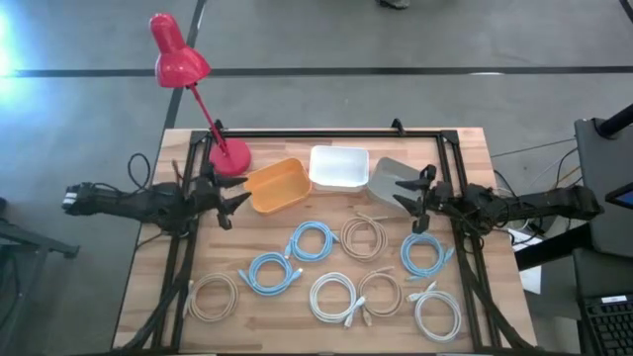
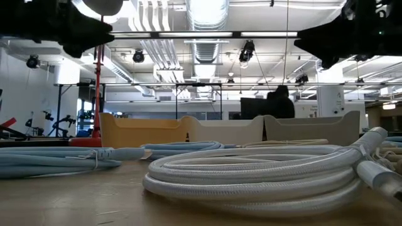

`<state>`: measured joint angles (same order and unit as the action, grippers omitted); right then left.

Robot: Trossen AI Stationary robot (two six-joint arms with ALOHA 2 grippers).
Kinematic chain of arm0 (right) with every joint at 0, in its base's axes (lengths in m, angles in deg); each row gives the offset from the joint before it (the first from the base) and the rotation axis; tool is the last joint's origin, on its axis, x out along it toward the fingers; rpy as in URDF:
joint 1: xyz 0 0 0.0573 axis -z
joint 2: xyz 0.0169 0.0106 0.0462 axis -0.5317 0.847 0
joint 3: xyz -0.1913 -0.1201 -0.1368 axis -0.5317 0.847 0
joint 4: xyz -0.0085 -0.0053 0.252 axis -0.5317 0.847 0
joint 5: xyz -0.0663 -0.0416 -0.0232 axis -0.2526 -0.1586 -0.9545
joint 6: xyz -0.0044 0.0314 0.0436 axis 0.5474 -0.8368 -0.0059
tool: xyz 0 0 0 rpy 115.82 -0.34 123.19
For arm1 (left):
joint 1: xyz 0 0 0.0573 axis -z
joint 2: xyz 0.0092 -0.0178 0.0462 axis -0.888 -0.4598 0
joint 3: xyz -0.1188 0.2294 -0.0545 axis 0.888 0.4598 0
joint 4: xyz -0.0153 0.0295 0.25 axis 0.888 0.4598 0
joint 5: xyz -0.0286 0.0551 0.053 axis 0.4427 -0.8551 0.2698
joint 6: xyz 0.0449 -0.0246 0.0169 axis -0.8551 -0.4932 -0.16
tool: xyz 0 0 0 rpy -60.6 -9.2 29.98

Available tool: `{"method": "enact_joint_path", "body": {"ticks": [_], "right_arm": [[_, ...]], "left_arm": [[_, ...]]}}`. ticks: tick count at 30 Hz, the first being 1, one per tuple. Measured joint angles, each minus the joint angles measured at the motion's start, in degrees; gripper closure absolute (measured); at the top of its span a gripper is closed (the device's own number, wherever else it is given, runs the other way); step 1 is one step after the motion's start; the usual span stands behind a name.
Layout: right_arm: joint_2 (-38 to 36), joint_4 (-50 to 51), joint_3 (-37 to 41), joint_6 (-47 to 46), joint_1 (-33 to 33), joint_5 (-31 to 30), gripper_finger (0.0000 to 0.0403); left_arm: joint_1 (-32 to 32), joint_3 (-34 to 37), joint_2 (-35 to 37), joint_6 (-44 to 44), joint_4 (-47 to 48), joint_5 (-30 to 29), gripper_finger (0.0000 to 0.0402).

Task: Pick & Place USB Port
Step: Put the bottom left brown usb cable into the yellow bin

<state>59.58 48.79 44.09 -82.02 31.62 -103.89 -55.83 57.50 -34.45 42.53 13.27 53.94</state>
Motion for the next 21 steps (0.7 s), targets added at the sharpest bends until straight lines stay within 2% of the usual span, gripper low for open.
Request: {"method": "enact_joint_path", "body": {"ticks": [5, 10, 15, 21], "right_arm": [[5.04, 1.01, -4.22, -1.8, 0.03, 0.16, 0.0223], [10.58, 1.38, -9.02, 0.23, 0.03, -0.19, 0.0223], [16.93, 2.07, -12.49, 0.59, 0.03, -0.18, 0.0222], [24.97, 2.04, -16.35, 0.92, 0.03, -0.17, 0.0223]], "left_arm": [[0.0, -9.88, -10.59, 0.92, 11.28, 4.33, 0.014], [0.15, -18.98, -20.85, 5.79, 24.62, 9.84, 0.0135], [2.34, -21.21, -28.2, 10.23, 26.2, 15.85, 0.014], [7.92, -21.34, -31.83, 14.28, 28.76, 17.52, 0.014]]}}
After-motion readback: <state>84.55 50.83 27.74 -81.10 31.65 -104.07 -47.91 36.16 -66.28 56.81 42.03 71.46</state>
